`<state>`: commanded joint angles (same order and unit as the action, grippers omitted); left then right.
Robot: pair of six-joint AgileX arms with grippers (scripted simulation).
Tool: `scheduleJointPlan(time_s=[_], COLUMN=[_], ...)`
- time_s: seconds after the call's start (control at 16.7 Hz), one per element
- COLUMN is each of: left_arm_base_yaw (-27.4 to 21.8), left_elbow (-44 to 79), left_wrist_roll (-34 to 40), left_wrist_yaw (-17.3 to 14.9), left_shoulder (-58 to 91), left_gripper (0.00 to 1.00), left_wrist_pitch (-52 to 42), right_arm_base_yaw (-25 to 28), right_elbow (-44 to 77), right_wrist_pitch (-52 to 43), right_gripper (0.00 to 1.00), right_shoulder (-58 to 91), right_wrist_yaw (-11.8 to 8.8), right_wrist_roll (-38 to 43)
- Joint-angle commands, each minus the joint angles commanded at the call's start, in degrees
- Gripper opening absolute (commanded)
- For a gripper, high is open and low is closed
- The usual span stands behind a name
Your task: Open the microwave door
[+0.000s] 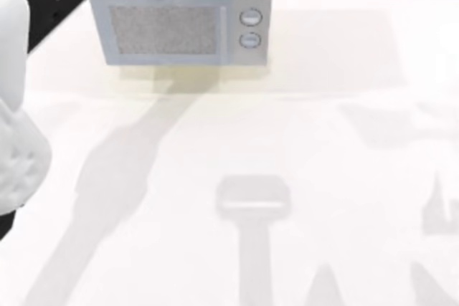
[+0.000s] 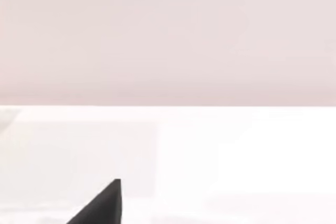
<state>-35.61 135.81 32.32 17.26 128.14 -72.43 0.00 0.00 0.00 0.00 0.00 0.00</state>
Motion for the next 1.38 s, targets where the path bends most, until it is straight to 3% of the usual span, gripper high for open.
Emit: scheduleJointPlan(time_s=[0.42, 0.72, 1.38], left_arm_base_yaw=[2.26, 2.61, 2.61], left_elbow=[-6.62, -7.59, -7.59], left_wrist_roll=[-2.35, -2.68, -2.68], left_wrist_yaw=[-1.07, -1.23, -1.23], left_shoulder=[4.20, 4.87, 4.87], left_gripper=[1.00, 1.00, 0.17], left_wrist_pitch=[11.87, 13.33, 13.33], right_arm_base_yaw=[0.00, 0.00, 0.00], right_elbow=[0.00, 0.00, 0.00], right_wrist_pitch=[0.00, 0.00, 0.00], right_gripper=[1.00, 1.00, 1.00], right_shoulder=[0.00, 0.00, 0.00], right_wrist_yaw=[0.00, 0.00, 0.00], right_wrist_roll=[0.00, 0.00, 0.00])
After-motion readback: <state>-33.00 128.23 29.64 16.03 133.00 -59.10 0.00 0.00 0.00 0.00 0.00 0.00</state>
